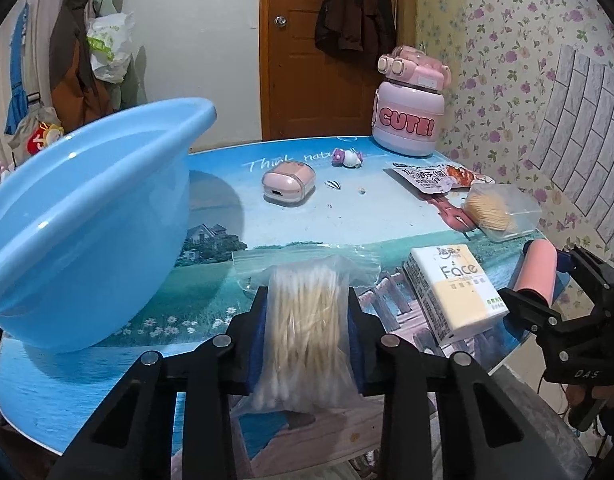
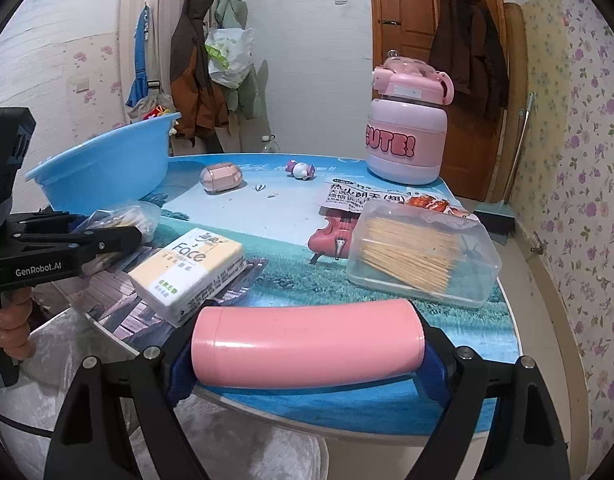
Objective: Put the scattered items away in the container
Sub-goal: 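Grasp the bag of cotton swabs with the left gripper while the right gripper grasps the pink roll, then carry the cotton swab bag and pink roll over the blue basin with both grippers, then open the left gripper to drop the cotton swab bag into the basin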
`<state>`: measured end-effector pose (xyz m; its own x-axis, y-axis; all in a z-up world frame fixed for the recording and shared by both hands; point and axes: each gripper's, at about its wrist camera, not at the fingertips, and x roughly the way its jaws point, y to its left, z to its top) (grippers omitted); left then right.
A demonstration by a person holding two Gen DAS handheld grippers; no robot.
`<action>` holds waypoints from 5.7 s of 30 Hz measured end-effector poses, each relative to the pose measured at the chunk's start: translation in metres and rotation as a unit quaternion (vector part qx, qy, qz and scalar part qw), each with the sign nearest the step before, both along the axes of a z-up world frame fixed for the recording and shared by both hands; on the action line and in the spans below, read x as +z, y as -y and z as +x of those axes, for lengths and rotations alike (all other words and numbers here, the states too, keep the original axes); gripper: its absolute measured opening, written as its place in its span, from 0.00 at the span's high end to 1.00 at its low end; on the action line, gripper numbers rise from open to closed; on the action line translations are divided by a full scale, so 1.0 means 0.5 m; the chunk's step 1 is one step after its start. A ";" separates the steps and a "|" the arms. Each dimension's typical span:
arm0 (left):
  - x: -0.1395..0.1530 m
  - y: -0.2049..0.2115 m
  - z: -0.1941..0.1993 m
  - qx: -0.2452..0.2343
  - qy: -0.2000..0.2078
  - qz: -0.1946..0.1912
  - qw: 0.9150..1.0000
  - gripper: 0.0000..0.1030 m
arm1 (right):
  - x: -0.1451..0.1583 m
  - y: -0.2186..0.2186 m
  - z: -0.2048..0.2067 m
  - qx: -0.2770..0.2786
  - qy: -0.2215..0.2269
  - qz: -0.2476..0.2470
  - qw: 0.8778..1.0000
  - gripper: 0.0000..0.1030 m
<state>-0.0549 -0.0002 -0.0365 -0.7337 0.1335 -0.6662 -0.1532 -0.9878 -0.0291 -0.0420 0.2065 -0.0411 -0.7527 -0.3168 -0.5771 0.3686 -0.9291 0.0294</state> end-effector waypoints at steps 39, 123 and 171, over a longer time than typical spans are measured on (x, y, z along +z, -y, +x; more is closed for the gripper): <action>0.274 0.137 0.158 0.065 -0.155 0.027 0.985 0.70 | 0.265 0.110 0.089 -0.060 -0.058 -0.011 0.996 0.14; 0.130 0.335 -0.054 0.089 -0.006 -0.028 0.996 0.69 | 0.258 0.556 -0.167 0.095 -0.014 0.047 0.994 0.14; 0.153 0.478 0.026 0.164 -0.023 0.012 0.986 0.00 | 0.197 0.624 -0.149 0.131 0.039 0.098 0.986 0.14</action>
